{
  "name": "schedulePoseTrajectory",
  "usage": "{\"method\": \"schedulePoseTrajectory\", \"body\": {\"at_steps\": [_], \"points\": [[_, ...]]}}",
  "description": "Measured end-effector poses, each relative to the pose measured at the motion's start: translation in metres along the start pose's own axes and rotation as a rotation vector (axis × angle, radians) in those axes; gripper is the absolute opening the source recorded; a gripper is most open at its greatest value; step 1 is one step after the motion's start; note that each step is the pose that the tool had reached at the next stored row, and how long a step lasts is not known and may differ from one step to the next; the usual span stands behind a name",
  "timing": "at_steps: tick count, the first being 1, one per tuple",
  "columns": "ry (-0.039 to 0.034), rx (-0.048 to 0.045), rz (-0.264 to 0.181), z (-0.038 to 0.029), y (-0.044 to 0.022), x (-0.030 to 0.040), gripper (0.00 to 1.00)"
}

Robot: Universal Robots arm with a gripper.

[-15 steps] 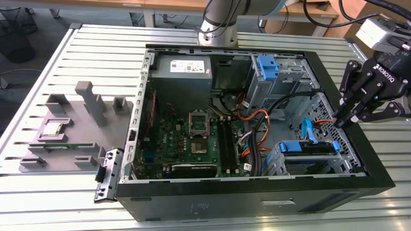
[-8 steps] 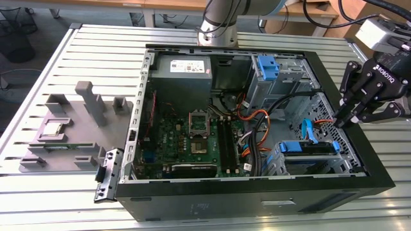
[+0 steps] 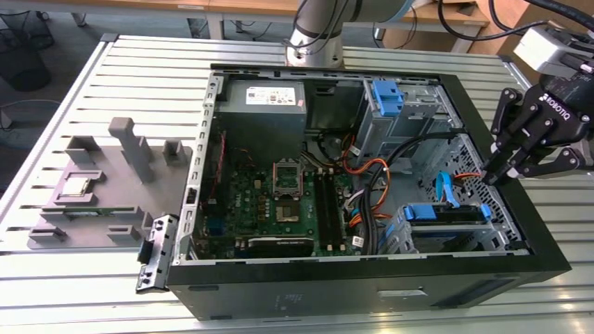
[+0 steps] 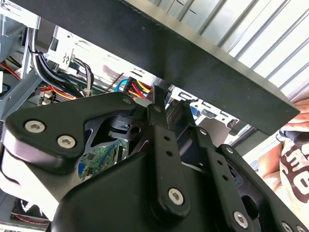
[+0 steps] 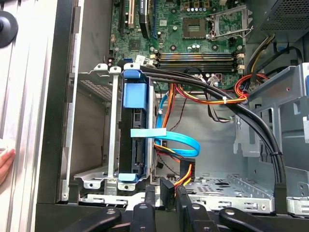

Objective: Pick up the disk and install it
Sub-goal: 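Insert the second disk wire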

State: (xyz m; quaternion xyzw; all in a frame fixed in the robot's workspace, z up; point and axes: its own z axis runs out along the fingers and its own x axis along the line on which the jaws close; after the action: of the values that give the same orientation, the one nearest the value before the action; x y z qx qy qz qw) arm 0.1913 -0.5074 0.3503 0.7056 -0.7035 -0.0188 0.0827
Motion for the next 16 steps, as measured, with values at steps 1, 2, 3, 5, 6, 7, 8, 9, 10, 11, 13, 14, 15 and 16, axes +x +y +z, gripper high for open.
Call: {"method": "schedulePoseTrajectory", "body": {"at_steps": [1, 2, 3, 5, 6, 7, 8, 9, 10, 11, 13, 14, 15, 16], "points": [[0.0000, 0.0000, 0.000, 0.0000, 0.0000, 0.0000, 0.31], [0.0001, 0.0000, 0.000, 0.0000, 0.0000, 0.0000, 0.31], [0.0001, 0.0000, 0.000, 0.0000, 0.0000, 0.0000, 0.29], [0.0004, 0.0000, 0.000, 0.0000, 0.0000, 0.0000, 0.23], [0.0004, 0.0000, 0.000, 0.0000, 0.0000, 0.0000, 0.17], [0.0004, 0.0000, 0.000, -0.0001, 0.0000, 0.0000, 0.17], [0.0005, 0.0000, 0.000, 0.0000, 0.0000, 0.0000, 0.17], [0.0005, 0.0000, 0.000, 0.0000, 0.0000, 0.0000, 0.17], [0.0005, 0.0000, 0.000, 0.0000, 0.0000, 0.0000, 0.17], [0.0006, 0.0000, 0.000, 0.0000, 0.0000, 0.0000, 0.17], [0.0006, 0.0000, 0.000, 0.0000, 0.0000, 0.0000, 0.17], [0.0007, 0.0000, 0.000, 0.0000, 0.0000, 0.0000, 0.17], [0.0008, 0.0000, 0.000, 0.0000, 0.0000, 0.0000, 0.17], [0.0008, 0.0000, 0.000, 0.0000, 0.0000, 0.0000, 0.17]]}}
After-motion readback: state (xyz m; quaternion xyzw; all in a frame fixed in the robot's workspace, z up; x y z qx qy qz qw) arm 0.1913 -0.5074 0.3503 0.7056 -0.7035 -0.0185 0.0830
